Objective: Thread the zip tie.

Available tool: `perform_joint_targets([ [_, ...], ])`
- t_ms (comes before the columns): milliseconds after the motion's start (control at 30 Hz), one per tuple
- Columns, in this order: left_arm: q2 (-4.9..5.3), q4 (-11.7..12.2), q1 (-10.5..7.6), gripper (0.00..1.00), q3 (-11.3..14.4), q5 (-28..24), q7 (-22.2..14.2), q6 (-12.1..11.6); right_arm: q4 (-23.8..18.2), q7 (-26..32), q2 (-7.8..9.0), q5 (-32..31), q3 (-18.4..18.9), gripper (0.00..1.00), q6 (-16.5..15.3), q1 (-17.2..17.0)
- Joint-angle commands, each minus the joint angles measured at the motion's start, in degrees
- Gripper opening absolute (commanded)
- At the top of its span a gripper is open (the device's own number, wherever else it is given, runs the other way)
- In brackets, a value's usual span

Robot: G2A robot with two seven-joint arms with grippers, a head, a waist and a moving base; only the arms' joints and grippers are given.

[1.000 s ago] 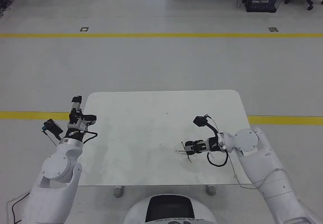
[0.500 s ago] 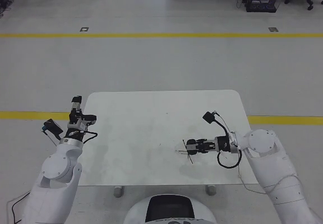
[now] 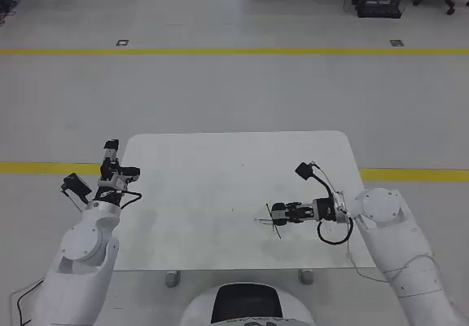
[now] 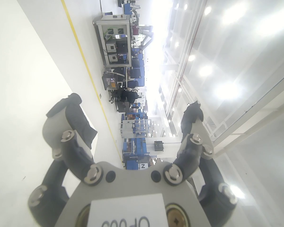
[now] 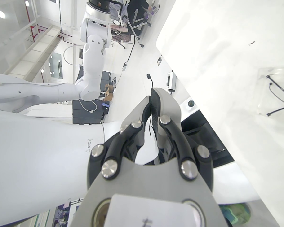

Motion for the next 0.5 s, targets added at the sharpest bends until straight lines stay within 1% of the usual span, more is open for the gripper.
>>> perform_joint_targets([
  [0, 0.0, 0.0, 0.0, 1.0, 0.0, 0.0, 0.0, 0.0, 0.0, 0.0, 0.0, 0.0, 0.0, 0.0, 0.0, 0.0],
  [33, 0.0, 0.0, 0.0, 1.0, 0.0, 0.0, 0.0, 0.0, 0.07, -1.94, -0.06, 0.29, -0.1, 0.0, 0.26, -0.25],
  [67, 0.03, -0.48, -0.13, 1.0, 0.45, 1.72, -0.24, -0.04, 0.45, -4.01, -0.13, 1.04, -0.42, 0.0, 0.28, -0.45],
  [133, 0.05, -2.13, 0.22, 1.0, 2.04, 7.46, 0.25, -0.45, 1.41, -5.69, -0.22, 2.59, -0.97, 0.0, 0.0, -0.27],
  [200, -0.01, -3.82, 1.1, 1.0, 4.78, 13.55, 0.48, -0.58, 3.06, -7.04, -0.37, 4.77, -1.82, 0.0, 0.0, 0.39],
  [267, -0.12, -4.66, 1.61, 1.0, 7.2, 18.68, 1.43, -1.4, 4.71, -8.49, -0.52, 6.02, -2.63, 0.0, 0.1, 1.19],
  [300, -0.32, -4.73, 1.89, 1.0, 8.9, 19.97, 2.47, -1.42, 5.8, -9.73, -0.7, 7.51, -3.26, 0.0, 0.36, 1.62],
  [333, -0.49, -4.69, 1.78, 1.0, 9.86, 20.06, 3.26, -1.46, 6.52, -10.01, -0.8, 8.32, -3.75, 0.0, 0.41, 2.12],
  [367, -0.66, -4.49, 1.56, 1.0, 10.51, 19.77, 4.14, -2.1, 7.24, -10.31, -0.85, 8.87, -4.04, 0.0, 0.33, 2.64],
  [400, -0.72, -4.34, 1.5, 1.0, 10.62, 19.63, 4.7, -2.29, 7.8, -10.96, -0.86, 9.32, -3.95, 0.0, 0.0, 3.08],
  [467, -0.72, -4.34, 1.5, 1.0, 10.62, 19.63, 4.7, -2.29, 7.8, -10.96, -0.86, 9.32, -3.95, 0.0, 0.0, 3.08],
])
